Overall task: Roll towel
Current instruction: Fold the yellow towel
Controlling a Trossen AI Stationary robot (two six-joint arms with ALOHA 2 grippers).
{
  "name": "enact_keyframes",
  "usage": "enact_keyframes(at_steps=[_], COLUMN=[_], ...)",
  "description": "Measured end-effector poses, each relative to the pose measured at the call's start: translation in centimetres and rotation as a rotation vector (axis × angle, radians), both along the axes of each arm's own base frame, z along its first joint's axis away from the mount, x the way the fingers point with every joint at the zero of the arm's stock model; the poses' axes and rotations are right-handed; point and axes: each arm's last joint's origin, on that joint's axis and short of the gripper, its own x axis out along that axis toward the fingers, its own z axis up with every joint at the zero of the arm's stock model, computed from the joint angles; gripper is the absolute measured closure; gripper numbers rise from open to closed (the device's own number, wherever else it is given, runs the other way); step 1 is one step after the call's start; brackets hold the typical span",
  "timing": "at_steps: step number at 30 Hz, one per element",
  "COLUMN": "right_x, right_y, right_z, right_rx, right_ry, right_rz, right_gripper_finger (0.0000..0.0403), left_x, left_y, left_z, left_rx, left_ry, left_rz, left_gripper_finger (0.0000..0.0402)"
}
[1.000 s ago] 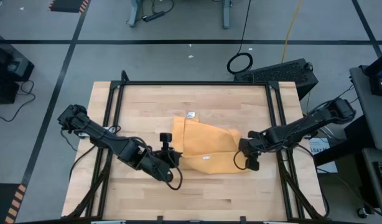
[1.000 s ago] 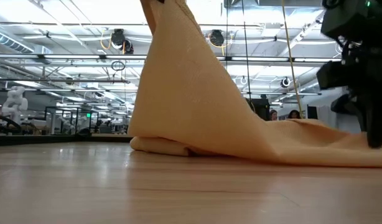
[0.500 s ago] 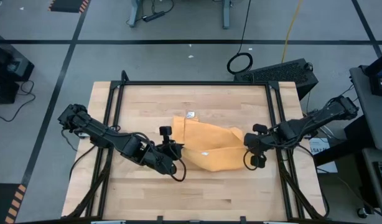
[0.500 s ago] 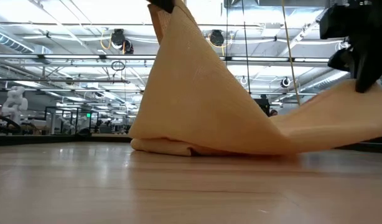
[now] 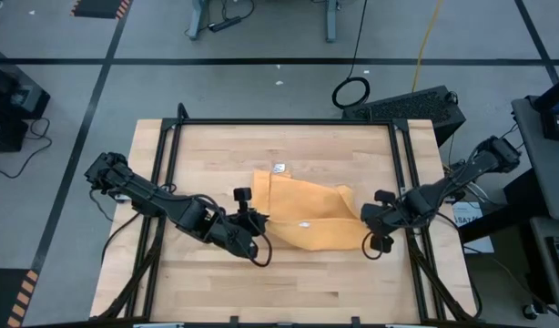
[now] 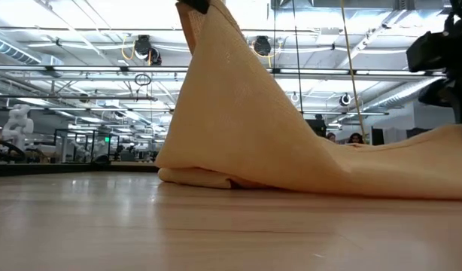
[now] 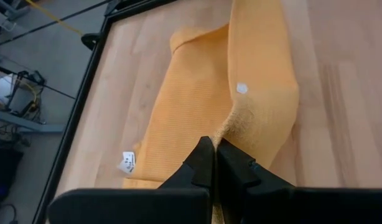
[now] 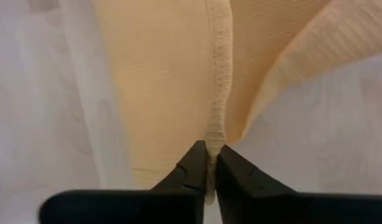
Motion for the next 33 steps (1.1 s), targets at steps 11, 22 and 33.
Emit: enact_keyframes(at_steps=[11, 22, 33], right_x=[1.2, 0.9, 1.4], right_y=[-0.1, -3.2, -8.8], right_z=[6.9, 21.5, 31.2], right_rx=[-0.235, -0.725, -1.110], right_ry=[-0.220, -0.588, -0.856], right_rz=[-0.046, -0.068, -0.173], right_gripper_finger=[0.0399, 0.0397, 0.0400], left_x=[0.8, 0.6, -3.7], left_y=[0.4, 6.9, 18.6], left_z=[1.5, 9.8, 16.9], left_rx=[0.345, 0.583, 0.850], left_ry=[-0.080, -0.378, -0.697], left_rz=[-0.020, 0.008, 0.216], left_gripper_finger=[0.0391, 0.0391, 0.0391])
